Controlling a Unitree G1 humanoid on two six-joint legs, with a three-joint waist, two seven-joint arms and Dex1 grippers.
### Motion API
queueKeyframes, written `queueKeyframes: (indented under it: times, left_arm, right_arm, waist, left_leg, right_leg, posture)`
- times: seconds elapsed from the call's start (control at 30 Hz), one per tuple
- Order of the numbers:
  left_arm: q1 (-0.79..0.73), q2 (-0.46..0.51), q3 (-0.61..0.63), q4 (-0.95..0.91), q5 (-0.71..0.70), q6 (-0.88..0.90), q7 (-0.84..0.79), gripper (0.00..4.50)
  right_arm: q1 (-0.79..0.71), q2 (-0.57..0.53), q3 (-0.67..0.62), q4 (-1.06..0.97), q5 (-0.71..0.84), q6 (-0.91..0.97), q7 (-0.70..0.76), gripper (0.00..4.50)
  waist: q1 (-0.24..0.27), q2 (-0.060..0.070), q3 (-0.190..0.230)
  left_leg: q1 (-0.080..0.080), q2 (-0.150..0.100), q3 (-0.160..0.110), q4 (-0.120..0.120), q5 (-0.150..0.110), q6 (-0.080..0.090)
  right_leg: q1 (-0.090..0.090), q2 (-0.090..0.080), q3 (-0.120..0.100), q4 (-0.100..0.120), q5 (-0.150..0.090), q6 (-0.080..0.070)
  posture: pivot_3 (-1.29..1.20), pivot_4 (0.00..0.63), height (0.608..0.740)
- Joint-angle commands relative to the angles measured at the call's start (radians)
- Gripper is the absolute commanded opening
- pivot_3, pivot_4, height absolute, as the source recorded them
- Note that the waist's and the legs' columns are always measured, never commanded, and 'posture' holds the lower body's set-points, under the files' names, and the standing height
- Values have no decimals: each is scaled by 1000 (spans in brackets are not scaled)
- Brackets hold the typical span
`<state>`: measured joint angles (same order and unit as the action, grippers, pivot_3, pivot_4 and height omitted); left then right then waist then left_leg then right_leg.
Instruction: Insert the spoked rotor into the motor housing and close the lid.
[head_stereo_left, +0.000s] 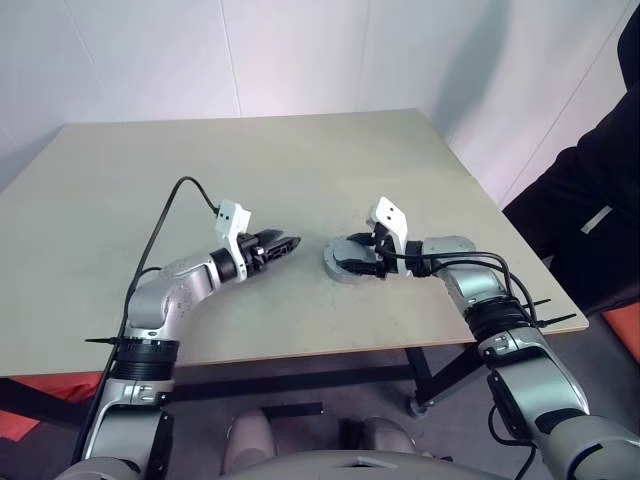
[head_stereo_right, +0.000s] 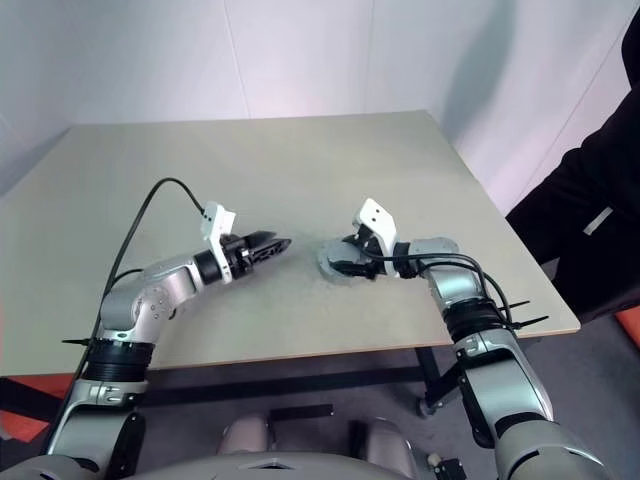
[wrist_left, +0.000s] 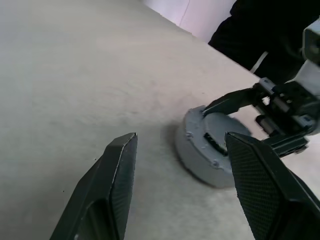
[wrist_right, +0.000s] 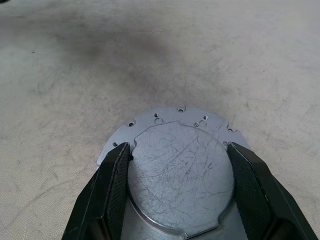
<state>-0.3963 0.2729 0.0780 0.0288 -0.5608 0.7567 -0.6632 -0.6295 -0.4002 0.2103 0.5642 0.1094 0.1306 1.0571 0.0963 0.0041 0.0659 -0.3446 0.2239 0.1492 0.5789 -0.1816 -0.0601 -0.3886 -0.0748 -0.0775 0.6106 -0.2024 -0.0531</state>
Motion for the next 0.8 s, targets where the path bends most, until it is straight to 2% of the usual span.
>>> queueKeyframes:
  times: [0.03,0.13,0.27,0.57,0.67,0.8]
  left_arm:
    - [-64,-48,41,27,-57,39,44,2401]
    - [-87,-87,42,76,-75,63,47,1391]
    - [-119,-120,50,150,-87,79,43,13]
    - [-176,-144,-51,298,-17,134,22,13]
    - [-189,-132,-127,361,66,135,46,13]
    - [-195,-131,-137,399,91,137,52,13]
  right_arm:
    - [-2,6,18,22,-30,4,2,2965]
    - [-3,8,18,22,-32,2,-3,2965]
    - [-2,8,15,22,-34,1,-10,2965]
    - [2,10,9,17,-36,1,-26,2965]
    - [6,11,2,10,-36,7,-42,2965]
    - [5,12,-10,1,-34,19,-62,2965]
  waist:
    - [0,0,0]
    - [0,0,0]
    - [-2,0,-1]
    - [-1,-1,-1]
    - [0,-1,-1]
    - [0,1,-3]
  left_leg:
    - [0,0,0,0,0,0]
    - [0,0,0,0,0,0]
    - [0,0,0,0,0,0]
    - [1,0,0,0,0,0]
    - [2,0,0,0,0,0]
    - [8,-1,0,0,0,1]
  right_leg:
    - [0,0,0,0,0,0]
    - [0,0,0,0,-4,6]
    - [0,0,0,0,-3,6]
    - [1,0,0,-2,-4,7]
    - [2,0,0,-2,-4,7]
    - [9,0,0,-4,-4,8]
  posture:
    - [0,0,740]
    - [0,0,740]
    - [0,0,740]
    - [0,0,740]
    - [0,0,740]
    - [0,0,740]
